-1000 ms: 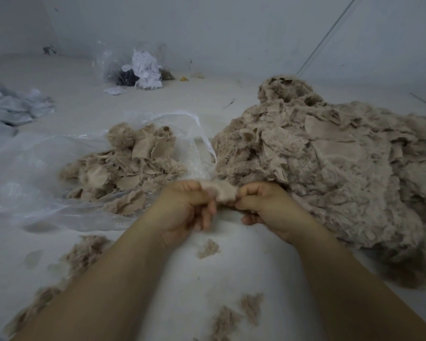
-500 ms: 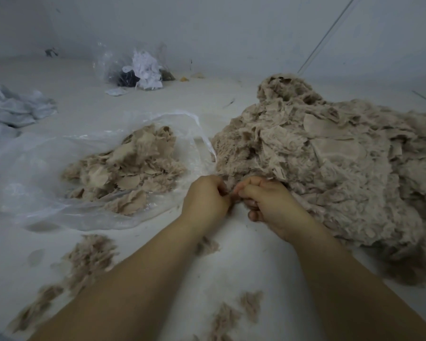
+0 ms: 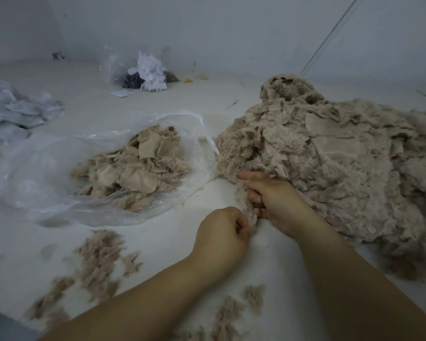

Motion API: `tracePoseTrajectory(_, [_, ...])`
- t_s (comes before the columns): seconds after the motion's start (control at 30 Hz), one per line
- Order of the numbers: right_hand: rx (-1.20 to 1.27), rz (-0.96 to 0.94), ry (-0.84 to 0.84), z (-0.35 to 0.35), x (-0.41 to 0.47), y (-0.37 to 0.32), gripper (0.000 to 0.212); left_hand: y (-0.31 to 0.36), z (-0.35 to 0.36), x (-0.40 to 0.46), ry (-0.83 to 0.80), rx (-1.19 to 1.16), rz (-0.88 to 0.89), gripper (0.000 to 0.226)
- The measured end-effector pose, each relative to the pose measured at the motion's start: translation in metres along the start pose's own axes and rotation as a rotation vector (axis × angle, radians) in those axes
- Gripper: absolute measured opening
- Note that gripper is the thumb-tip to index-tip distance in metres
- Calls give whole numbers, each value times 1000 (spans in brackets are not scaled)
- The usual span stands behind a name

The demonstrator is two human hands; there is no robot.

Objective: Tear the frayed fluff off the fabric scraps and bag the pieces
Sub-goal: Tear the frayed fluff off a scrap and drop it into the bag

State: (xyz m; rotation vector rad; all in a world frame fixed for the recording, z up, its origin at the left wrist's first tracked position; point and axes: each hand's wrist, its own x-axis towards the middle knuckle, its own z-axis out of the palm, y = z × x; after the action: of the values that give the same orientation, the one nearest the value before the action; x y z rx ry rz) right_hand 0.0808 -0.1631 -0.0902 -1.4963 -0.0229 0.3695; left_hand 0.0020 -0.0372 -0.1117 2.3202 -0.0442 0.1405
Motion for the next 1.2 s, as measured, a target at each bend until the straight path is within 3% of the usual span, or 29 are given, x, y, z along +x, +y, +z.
tracePoseTrajectory(0.17, [14, 21, -7, 1, 2, 1, 20, 2, -24, 27, -158, -433, -314, 32])
tracePoseTrajectory(0.27, [-19, 8, -23, 1, 2, 2, 18, 0, -37, 44, -226, -490, -394, 31])
tracePoseTrajectory(0.43, [-35, -39, -48, 2, -1, 0, 26, -7, -23, 48, 64, -434, -313, 6])
tracePoseTrajectory(0.53, [-43, -22, -27, 2, -1, 0, 28, -7, -18, 51, 40, -369, -311, 13])
tracePoseTrajectory(0.67, [-40, -10, 1, 3, 2, 2, 22, 0, -26, 63, -70, -485, -407, 11])
tracePoseTrajectory(0.83, [-22, 9, -2, 3, 5, 4, 12, -7, -18, 55, 90, -673, -317, 31])
tracePoseTrajectory(0.97, [-107, 40, 19, 2, 7, 4, 18, -16, -23, 47, 173, -875, -244, 42])
tracePoseTrajectory(1.07, [-129, 43, 17, 1, 7, 4, 23, -18, -25, 46, 193, -928, -198, 32])
tracePoseTrajectory(1.2, [-120, -6, 54, 2, 8, 7, 23, -19, -22, 50, 140, -831, -203, 20])
